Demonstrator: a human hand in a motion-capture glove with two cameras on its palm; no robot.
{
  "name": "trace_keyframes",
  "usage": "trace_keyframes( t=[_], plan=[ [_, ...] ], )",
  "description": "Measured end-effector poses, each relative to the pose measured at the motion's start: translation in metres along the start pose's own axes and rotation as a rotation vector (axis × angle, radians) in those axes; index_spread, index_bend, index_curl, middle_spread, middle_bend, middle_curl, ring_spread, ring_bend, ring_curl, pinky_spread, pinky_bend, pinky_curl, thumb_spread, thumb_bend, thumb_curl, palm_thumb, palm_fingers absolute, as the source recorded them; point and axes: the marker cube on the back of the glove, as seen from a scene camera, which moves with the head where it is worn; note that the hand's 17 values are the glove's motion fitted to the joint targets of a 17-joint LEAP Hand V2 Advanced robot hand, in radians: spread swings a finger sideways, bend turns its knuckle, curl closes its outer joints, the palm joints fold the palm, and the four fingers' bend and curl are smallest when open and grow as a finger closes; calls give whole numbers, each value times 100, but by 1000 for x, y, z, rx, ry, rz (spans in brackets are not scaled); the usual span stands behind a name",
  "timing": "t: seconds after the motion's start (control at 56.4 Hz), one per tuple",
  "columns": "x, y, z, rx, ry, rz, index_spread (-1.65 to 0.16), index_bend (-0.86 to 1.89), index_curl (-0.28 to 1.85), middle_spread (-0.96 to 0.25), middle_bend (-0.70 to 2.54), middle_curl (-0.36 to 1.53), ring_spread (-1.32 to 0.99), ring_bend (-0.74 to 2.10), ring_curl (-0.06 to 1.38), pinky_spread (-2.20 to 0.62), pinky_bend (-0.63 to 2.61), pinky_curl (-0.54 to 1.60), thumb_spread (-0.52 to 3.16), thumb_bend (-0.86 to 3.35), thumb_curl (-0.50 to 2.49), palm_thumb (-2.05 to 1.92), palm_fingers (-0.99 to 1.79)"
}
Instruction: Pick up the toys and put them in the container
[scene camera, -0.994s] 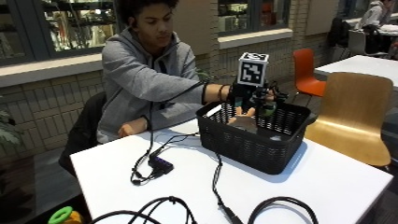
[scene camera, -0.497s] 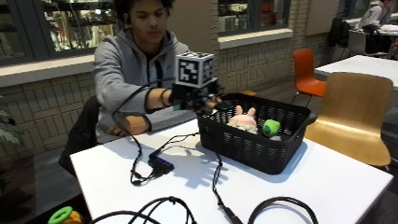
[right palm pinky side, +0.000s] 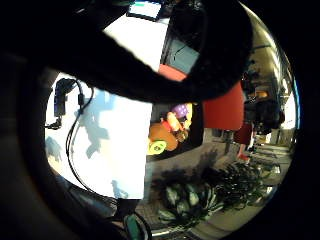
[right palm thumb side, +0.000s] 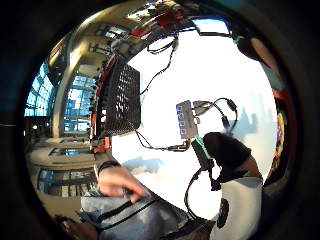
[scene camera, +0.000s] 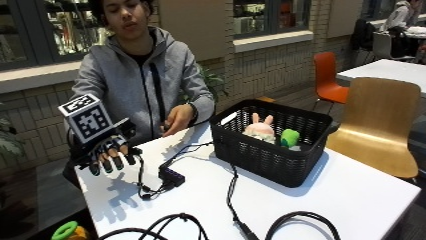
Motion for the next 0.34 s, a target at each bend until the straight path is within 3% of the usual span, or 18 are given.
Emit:
trace_keyframes(
  t=[0.337],
  plan=[
    [26, 25, 32, 37, -39, 3, -23, 41, 49, 4, 16, 24, -9, 17, 16, 1, 47, 35, 147, 0, 31, 37, -5]
  ],
)
